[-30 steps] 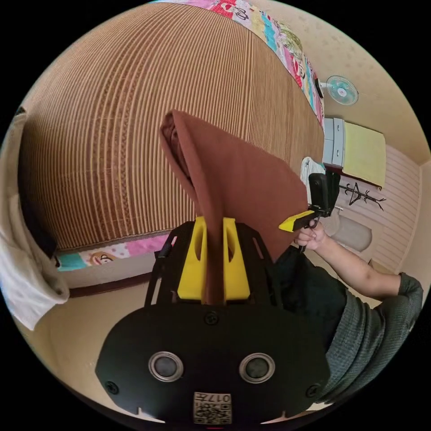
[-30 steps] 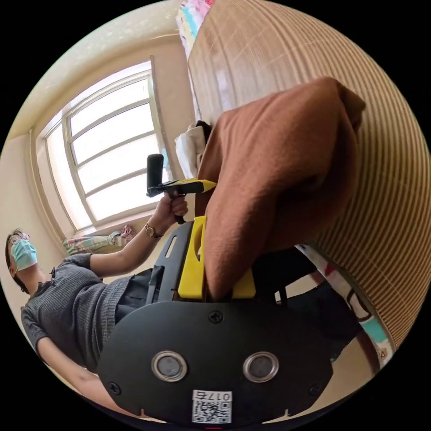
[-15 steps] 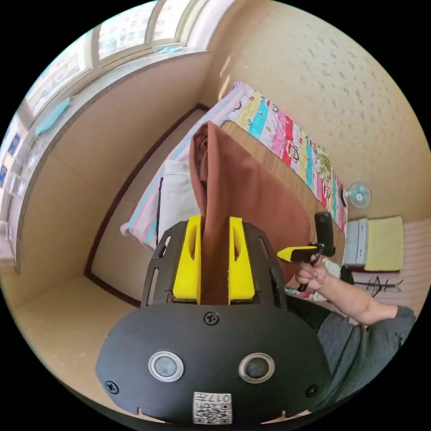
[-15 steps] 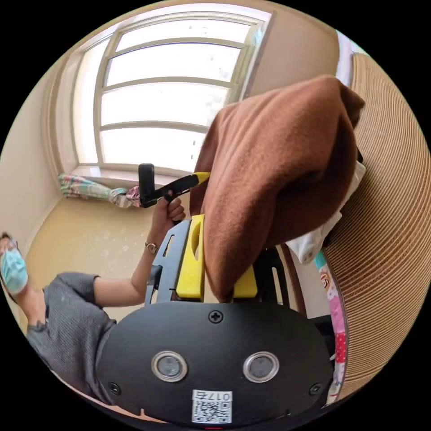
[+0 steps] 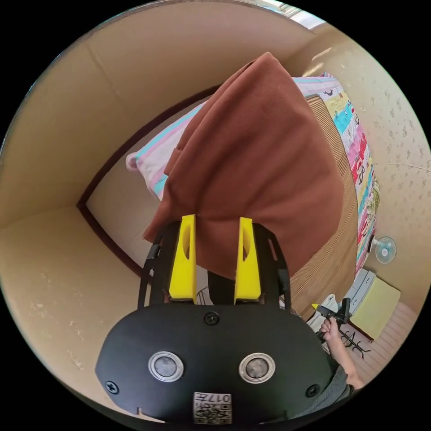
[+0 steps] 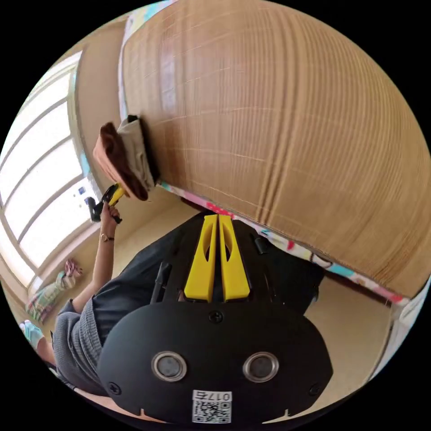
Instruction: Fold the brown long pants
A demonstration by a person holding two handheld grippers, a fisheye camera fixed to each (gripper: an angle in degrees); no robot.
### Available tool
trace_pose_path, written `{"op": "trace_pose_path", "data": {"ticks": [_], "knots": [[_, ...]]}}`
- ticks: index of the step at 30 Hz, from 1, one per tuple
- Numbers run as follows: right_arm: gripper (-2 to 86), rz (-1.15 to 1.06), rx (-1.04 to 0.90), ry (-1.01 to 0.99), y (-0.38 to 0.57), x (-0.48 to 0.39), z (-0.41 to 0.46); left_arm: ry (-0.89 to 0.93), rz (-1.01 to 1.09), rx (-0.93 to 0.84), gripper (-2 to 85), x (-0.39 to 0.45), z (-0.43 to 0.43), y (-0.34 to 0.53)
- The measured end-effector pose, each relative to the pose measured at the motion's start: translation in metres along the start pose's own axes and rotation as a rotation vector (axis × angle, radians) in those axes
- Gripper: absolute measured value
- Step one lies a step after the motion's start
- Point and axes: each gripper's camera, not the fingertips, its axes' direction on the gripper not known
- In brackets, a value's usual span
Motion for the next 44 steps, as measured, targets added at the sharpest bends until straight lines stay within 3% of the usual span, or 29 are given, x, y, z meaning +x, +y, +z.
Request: {"op": "trace_pose_path", "data": {"ticks": [2, 4, 7, 10, 16, 19, 22, 27, 31, 38, 44], "knots": [[0.6, 0.255, 0.127, -0.04, 0.052, 0.065, -0.043, -0.001, -0.01, -0.017, 13.5, -0.001, -0.002, -0.004], [0.4, 0.501, 0.323, -0.264, 0.131, 0.124, -0.08, -0.02, -0.026, -0.043, 13.5, 0.001, -0.005, -0.011], [0.3, 0.614, 0.592, -0.536, 0.214, 0.149, -0.099, -0.041, -0.058, -0.074, 13.5, -0.002, -0.008, -0.018], [0.3, 0.644, 0.713, -0.686, 0.259, 0.146, -0.097, -0.031, -0.107, -0.094, 13.4, -0.01, -0.012, -0.019], [0.3, 0.617, 0.691, -0.843, 0.282, 0.135, -0.114, -0.01, -0.054, -0.237, 13.1, -0.025, -0.03, -0.029], [0.3, 0.572, 0.746, -0.886, 0.285, 0.135, -0.153, -0.113, -0.061, -0.13, 6.7, -0.032, -0.065, 0.001], [0.3, 0.479, 0.784, -0.949, 0.282, 0.133, -0.196, 0.007, -0.096, -0.03, 5.1, -0.043, -0.067, 0.048], [0.4, 0.387, 0.715, -0.926, 0.282, 0.141, -0.252, 0.001, -0.273, -0.219, 3.0, -0.036, 0.036, 0.157], [0.6, 0.422, 0.637, -0.876, 0.303, 0.175, -0.281, 0.052, -0.263, -0.342, 1.0, 0.013, 0.123, 0.233], [2.7, 0.546, 0.601, -0.913, 0.355, 0.244, -0.32, -0.078, 0.121, -0.449, -0.7, 0.159, 0.206, 0.293], [6.9, 0.559, 0.919, -1.112, 0.408, 0.305, -0.406, -0.211, 0.551, -0.423, -0.8, 0.266, 0.247, 0.366]]}}
